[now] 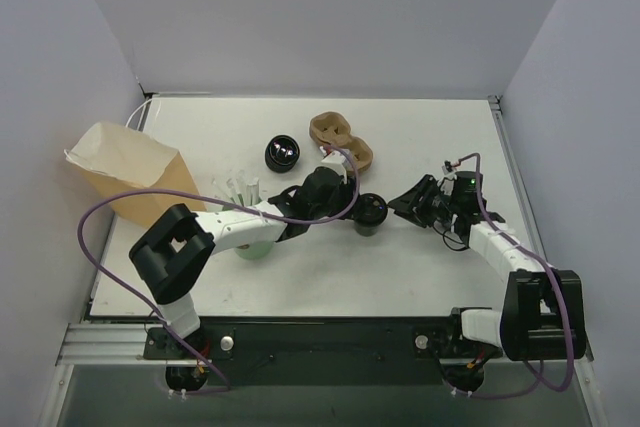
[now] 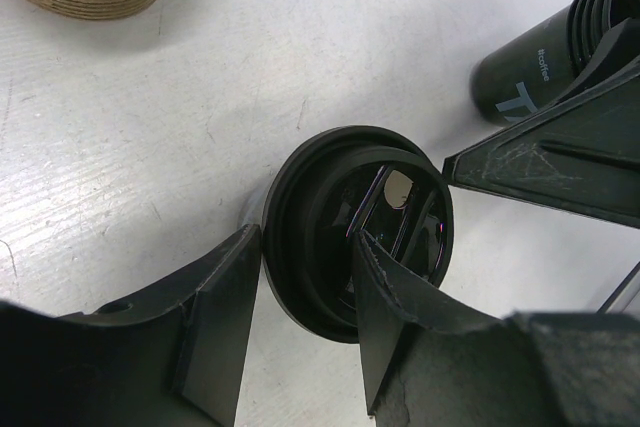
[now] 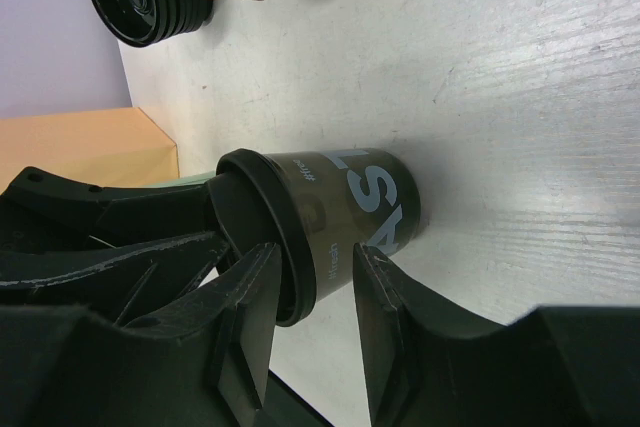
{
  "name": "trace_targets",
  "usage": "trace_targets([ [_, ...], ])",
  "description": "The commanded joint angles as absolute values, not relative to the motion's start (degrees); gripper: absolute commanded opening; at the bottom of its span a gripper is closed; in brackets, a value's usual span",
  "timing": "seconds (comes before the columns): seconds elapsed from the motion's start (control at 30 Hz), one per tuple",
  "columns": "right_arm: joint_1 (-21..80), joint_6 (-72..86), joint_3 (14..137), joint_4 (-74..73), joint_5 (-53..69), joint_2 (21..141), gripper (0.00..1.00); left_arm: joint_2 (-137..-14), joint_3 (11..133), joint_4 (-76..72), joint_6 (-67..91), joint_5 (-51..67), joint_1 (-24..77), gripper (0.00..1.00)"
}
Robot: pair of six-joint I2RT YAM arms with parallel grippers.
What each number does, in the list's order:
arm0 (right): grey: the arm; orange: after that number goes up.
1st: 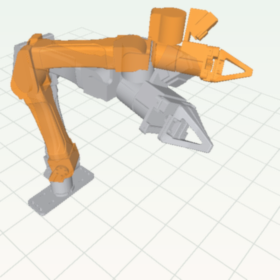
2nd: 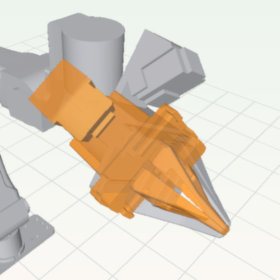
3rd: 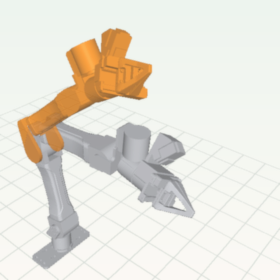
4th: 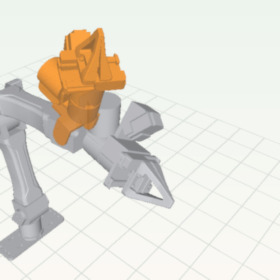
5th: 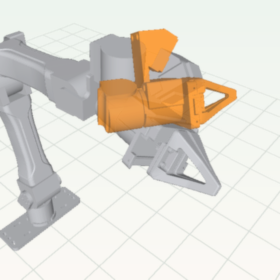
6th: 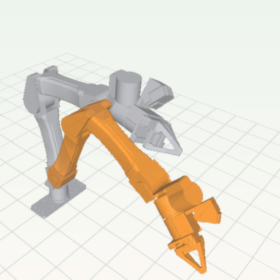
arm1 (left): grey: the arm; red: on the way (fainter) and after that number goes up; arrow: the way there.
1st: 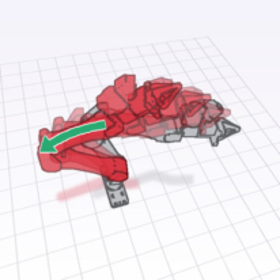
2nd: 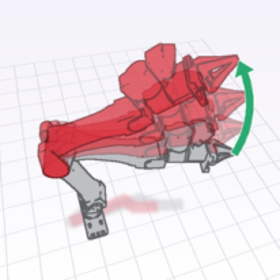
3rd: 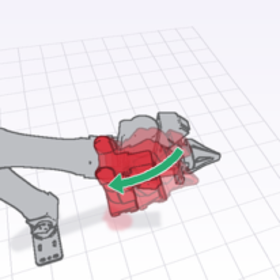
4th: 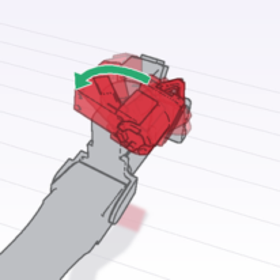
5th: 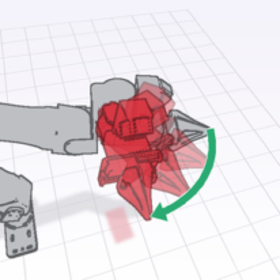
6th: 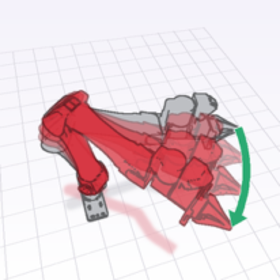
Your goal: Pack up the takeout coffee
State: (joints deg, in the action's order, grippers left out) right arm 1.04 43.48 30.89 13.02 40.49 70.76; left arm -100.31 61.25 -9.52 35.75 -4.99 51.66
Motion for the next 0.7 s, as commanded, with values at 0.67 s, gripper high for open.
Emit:
trace_targets([
  [0.67,1.57,47.81,19.97,26.71,39.22,78.31,0.2,-104.5,60.03,5.01,33.75,-7.82,51.68,0.5],
])
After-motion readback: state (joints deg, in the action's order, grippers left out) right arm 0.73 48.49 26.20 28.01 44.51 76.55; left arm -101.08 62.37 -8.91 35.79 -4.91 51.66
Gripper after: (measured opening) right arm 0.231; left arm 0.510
